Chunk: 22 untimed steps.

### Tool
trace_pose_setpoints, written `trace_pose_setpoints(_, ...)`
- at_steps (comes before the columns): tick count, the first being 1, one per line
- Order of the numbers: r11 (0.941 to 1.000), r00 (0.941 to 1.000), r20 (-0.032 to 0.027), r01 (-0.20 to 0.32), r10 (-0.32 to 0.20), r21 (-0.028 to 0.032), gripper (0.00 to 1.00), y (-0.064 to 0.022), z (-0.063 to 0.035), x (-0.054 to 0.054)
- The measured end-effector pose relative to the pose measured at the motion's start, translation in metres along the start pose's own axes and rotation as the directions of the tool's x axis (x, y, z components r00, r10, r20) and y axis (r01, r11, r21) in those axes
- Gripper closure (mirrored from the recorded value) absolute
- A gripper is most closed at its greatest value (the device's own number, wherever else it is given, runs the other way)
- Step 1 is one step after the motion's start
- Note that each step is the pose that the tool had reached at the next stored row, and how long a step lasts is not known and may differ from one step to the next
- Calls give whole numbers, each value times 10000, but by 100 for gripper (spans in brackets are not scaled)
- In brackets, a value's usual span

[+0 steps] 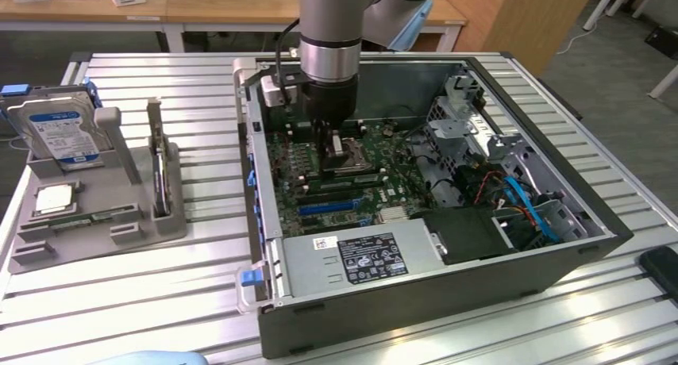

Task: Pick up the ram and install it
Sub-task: 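Press down the ram until it locks into place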

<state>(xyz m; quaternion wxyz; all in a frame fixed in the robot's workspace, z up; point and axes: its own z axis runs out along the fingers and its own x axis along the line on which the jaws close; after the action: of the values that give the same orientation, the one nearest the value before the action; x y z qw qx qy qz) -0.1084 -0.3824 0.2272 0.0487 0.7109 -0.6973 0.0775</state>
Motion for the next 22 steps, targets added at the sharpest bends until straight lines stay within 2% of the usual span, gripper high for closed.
trace_pose_setpoints(18, 10000, 10000, -8, 4, -4, -7, 90, 3, 73, -12)
trace_pose_setpoints(22, 10000, 10000, 15, 6, -6, -28, 90, -1, 70, -13)
